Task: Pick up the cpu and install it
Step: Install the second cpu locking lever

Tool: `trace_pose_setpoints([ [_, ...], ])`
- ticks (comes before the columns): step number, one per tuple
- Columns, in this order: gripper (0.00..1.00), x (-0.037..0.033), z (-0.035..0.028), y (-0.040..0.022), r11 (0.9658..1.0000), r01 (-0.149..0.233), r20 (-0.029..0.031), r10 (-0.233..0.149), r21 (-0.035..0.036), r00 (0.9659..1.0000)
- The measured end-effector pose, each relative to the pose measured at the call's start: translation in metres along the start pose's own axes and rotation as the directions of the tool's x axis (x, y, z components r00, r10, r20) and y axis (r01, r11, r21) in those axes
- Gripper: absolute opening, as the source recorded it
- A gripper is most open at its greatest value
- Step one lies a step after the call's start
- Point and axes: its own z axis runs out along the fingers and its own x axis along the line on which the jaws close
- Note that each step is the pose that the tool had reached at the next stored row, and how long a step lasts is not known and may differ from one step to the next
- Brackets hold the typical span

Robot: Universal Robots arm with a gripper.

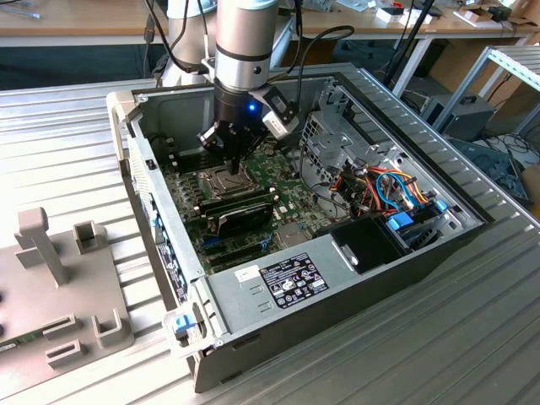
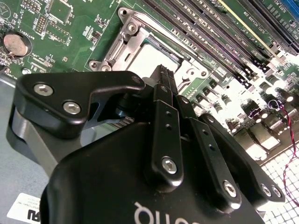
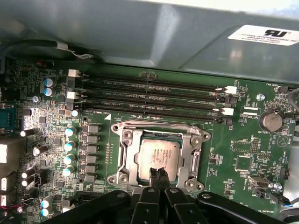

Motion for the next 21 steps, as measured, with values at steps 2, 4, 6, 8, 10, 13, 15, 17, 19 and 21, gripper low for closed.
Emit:
trace_pose_setpoints([
  [2, 0.11, 0.0004, 0.0000, 0.0000, 1.0000, 0.000, 0.0000, 0.000, 0.0000, 1.0000],
  [4, 0.11, 0.0007, 0.0000, 0.0001, 1.0000, 0.000, -0.0001, 0.000, 0.0001, 1.0000],
  [6, 0.11, 0.0007, 0.0000, 0.0001, 1.0000, 0.000, 0.0000, 0.000, 0.0000, 1.0000],
  [8, 0.11, -0.0010, 0.0000, -0.0001, 1.0000, -0.003, -0.0004, 0.003, 0.0002, 1.0000],
  [10, 0.11, -0.0042, 0.0001, -0.0005, 1.0000, -0.006, -0.0012, 0.006, 0.0001, 1.0000],
  [13, 0.11, -0.0056, 0.0002, -0.0011, 0.9999, -0.014, -0.0022, 0.014, 0.0002, 0.9999],
  [15, 0.11, -0.0055, 0.0003, -0.0013, 0.9995, -0.031, -0.0032, 0.031, 0.0006, 0.9995],
  [17, 0.11, -0.0056, 0.0003, -0.0014, 0.9995, -0.032, -0.0034, 0.032, 0.0007, 0.9995],
  [19, 0.11, -0.0056, 0.0003, -0.0014, 0.9995, -0.032, -0.0035, 0.032, 0.0007, 0.9995],
  [21, 0.11, -0.0056, -0.0010, -0.0015, 0.9995, -0.032, -0.0035, 0.032, 0.0008, 0.9995],
])
